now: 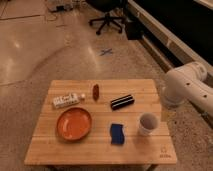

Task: Place the white sponge in the ceramic bowl

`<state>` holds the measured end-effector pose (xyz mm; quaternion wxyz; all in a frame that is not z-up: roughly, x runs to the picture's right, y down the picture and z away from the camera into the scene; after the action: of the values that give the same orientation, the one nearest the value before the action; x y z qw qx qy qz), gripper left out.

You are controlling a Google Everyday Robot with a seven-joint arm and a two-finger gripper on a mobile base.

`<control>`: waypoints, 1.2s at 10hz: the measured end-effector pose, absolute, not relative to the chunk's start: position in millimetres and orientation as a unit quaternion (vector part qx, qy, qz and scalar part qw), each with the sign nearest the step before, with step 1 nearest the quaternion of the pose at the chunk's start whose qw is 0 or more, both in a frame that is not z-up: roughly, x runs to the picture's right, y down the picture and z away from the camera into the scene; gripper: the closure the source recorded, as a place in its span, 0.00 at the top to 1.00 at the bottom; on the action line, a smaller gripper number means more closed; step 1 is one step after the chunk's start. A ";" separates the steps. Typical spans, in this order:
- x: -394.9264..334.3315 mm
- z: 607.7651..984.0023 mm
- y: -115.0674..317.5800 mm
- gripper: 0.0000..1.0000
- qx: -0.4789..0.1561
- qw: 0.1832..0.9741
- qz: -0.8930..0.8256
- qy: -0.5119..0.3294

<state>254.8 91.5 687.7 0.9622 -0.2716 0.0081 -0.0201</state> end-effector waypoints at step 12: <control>85.2 748.0 156.3 0.65 -0.282 0.864 -0.381 -0.170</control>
<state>85.2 156.3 748.0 0.8640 -0.2820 -0.1701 -0.3808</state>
